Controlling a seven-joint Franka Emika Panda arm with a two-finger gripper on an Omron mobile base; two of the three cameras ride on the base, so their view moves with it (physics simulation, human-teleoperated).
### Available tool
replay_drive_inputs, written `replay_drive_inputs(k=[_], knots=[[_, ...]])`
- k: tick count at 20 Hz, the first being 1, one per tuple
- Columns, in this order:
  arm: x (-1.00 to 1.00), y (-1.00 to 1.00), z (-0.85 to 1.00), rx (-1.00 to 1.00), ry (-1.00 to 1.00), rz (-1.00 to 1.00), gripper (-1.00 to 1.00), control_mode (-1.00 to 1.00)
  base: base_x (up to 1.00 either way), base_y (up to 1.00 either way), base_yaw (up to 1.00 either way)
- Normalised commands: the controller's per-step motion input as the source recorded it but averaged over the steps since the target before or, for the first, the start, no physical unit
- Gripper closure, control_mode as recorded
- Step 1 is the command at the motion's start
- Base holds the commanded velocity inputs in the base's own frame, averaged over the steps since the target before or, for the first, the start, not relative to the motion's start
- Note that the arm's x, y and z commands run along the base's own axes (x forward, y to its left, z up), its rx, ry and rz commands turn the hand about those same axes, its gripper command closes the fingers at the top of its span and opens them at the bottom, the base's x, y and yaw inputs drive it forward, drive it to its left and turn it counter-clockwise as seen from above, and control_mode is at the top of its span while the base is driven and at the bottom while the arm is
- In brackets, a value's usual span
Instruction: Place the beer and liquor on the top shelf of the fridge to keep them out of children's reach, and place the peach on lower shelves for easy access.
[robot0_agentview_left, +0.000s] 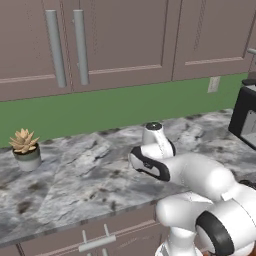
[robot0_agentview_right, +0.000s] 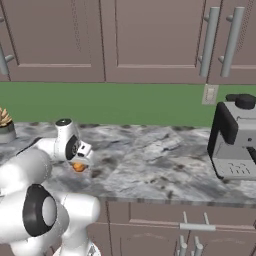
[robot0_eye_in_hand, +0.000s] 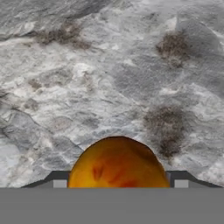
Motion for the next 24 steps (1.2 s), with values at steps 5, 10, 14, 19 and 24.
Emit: replay_drive_inputs(k=[5,10,14,19,24], knots=[[-0.36,-0.25,0.67,0.01,-0.35,0.00,1.00,-1.00,0.00,0.00,0.00],[-0.52,-0.30,0.82,0.00,-0.25,0.00,1.00,-1.00,0.00,0.00,0.00],[-0.59,-0.32,0.84,0.00,-0.16,0.00,1.00,-1.00,0.00,0.00,0.00],[-0.49,-0.21,0.84,0.00,-0.09,0.03,1.00,-1.00,0.00,0.00,0.00],[-0.54,-0.02,0.71,0.00,-0.04,0.05,1.00,-1.00,0.00,0.00,0.00]])
